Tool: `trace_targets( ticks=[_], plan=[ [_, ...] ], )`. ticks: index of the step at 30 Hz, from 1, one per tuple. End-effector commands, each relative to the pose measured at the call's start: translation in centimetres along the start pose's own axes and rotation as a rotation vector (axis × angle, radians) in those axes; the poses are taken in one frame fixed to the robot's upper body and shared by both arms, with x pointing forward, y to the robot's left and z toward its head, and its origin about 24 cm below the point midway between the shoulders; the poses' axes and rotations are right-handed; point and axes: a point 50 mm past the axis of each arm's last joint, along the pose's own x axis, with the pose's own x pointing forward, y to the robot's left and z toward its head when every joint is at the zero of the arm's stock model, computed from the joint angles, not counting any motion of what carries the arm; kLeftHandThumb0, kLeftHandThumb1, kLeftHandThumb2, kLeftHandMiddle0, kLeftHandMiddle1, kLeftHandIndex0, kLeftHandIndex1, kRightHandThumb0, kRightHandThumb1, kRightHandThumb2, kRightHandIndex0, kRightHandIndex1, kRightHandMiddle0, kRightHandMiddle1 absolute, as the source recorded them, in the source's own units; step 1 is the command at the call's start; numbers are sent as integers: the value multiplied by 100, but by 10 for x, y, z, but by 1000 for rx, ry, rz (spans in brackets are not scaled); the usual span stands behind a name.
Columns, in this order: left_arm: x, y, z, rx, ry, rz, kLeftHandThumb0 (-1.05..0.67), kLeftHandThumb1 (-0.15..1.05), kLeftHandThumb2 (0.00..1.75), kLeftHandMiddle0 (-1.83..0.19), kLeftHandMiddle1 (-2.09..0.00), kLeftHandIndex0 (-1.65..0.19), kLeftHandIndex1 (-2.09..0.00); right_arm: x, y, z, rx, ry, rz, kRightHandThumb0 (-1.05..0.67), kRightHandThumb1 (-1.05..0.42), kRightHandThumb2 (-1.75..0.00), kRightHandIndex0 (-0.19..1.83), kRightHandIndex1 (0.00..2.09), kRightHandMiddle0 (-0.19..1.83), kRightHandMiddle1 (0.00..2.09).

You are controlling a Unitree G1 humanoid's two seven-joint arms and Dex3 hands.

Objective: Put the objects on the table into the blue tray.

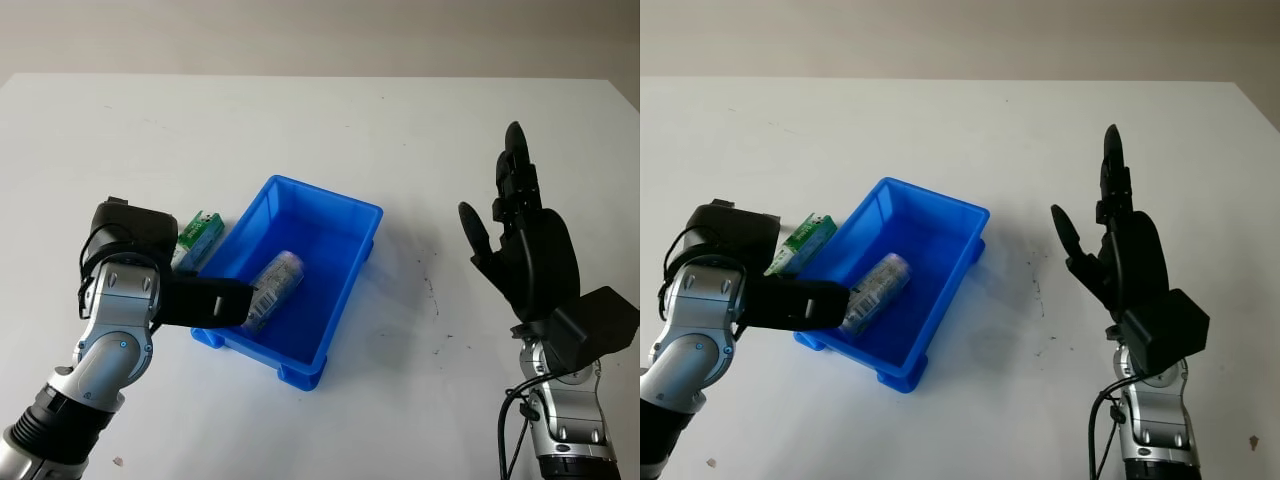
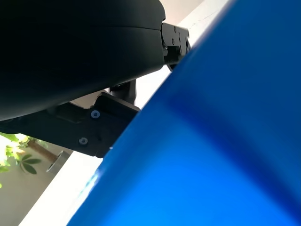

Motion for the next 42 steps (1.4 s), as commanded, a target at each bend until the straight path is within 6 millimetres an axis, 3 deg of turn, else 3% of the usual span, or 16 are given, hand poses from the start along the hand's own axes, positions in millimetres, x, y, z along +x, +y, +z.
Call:
trace_targets(
  ticks=[1,3,5,12,16,20,23,28,39,42],
  plan=[
    [1,-5,0,-2,-13,0,-66,105,21,-75,-209,5,-134,1,-3,3,-1,-18,-2,-63,-105,-37,-19,4,-16,5],
    [1,-6,0,-4,-21,28,-60,105,16,-70,-209,-3,-111,2,-3,3,3,-19,0,-63,-105,-37,-19,4,-16,5],
    [2,-7,-1,-11,-41,50,-55,105,18,-65,-209,-8,-103,2,-3,2,0,-21,-1,-63,-105,-37,-19,4,-16,5],
    [4,-6,-5,-101,-104,135,-42,105,34,-72,-209,8,-179,2,-3,3,-10,-21,-7,-63,-105,-37,-19,5,-16,5],
    [5,-4,-6,-166,-119,197,-42,105,36,-78,-209,-4,-207,2,-3,3,-11,-21,-7,-62,-105,-37,-18,5,-15,6],
    [5,-2,-10,-228,-145,286,-43,105,33,-75,-209,-18,-209,2,-2,3,-1,-17,-7,-63,-105,-36,-19,5,-16,5],
    [7,1,-15,-288,-160,362,-41,105,32,-64,-209,-4,-209,2,-2,3,5,-19,-7,-63,-105,-36,-19,4,-16,5],
    [10,9,-29,-331,-156,440,-39,105,36,-83,-209,-18,-209,2,-3,2,7,-21,-7,-63,-105,-36,-19,4,-16,5],
    [11,28,-48,-312,-102,535,-40,105,37,-86,-209,-25,-209,3,-3,2,6,-22,2,-62,-105,-35,-19,4,-16,5],
    [9,34,-55,-334,-71,564,-40,105,34,-75,-209,-19,-209,3,-3,2,-5,-27,2,-62,-105,-36,-19,4,-16,5]
  ],
)
